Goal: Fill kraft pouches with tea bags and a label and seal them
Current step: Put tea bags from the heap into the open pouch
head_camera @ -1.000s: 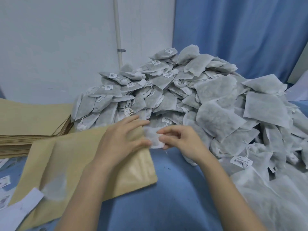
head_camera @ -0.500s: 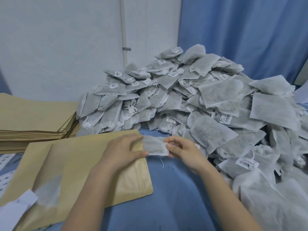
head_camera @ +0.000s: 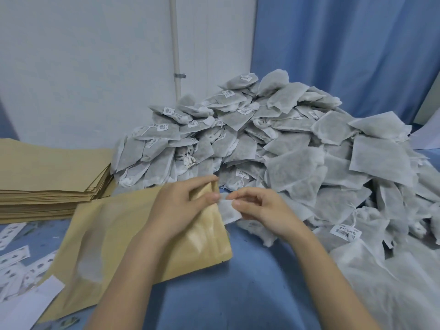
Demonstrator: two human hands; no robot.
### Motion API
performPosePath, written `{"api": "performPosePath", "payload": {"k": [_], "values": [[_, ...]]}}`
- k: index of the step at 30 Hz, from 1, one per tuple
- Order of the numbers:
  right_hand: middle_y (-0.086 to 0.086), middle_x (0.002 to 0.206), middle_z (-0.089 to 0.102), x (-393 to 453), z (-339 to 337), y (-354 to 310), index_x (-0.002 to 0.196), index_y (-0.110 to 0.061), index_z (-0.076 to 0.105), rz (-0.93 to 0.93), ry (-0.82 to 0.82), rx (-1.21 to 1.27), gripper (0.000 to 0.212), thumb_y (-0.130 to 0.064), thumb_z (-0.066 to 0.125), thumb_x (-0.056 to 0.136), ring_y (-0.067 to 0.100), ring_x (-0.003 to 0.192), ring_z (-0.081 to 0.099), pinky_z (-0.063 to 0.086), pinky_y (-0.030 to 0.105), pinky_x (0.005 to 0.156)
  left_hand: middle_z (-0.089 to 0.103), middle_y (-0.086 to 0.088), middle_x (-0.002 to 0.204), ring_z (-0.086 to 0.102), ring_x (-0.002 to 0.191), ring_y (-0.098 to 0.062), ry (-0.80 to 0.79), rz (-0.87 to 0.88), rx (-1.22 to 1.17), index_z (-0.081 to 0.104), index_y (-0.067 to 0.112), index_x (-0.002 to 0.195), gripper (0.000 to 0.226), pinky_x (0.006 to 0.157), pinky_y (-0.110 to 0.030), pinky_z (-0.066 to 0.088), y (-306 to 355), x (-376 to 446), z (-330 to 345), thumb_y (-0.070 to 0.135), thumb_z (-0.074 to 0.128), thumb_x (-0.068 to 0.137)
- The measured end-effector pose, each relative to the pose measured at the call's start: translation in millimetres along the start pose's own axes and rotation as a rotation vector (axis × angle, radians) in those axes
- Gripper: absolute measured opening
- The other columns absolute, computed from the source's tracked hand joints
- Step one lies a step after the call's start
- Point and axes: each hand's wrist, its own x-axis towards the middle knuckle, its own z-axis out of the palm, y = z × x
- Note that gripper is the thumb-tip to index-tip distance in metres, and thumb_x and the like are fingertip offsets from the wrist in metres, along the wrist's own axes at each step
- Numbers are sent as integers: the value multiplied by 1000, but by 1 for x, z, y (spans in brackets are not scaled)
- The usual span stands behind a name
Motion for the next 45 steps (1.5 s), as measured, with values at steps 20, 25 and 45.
{"api": "performPosePath", "payload": {"k": [20, 25, 45], "values": [[-13, 93, 66, 6, 12, -11, 94, -24, 70, -204, 254, -438, 19, -12, 69, 80, -2, 87, 60, 45, 17, 78, 59, 39, 108, 52, 104, 17, -203, 57, -11, 57, 64, 106, 64, 90, -16, 41, 2, -4, -13, 73, 71, 44], [15, 137, 35, 28, -20, 9, 133, -18, 44, 89, 658, -1252, 48, -33, 55, 90, 28, 123, 36, 33, 32, 98, 55, 48, 102, 49, 100, 22, -94, 3, 34, 53, 74, 94, 58, 83, -12, 39, -5, -4, -7, 77, 69, 39], [-3, 81, 72, 2, -5, 12, 86, -17, 71, -209, 817, 136, 11, -14, 75, 77, 11, 74, 68, 51, 14, 66, 59, 43, 95, 52, 96, 16, 1, -74, 9, 56, 69, 98, 67, 80, -18, 43, -8, 5, -9, 80, 71, 33]]}}
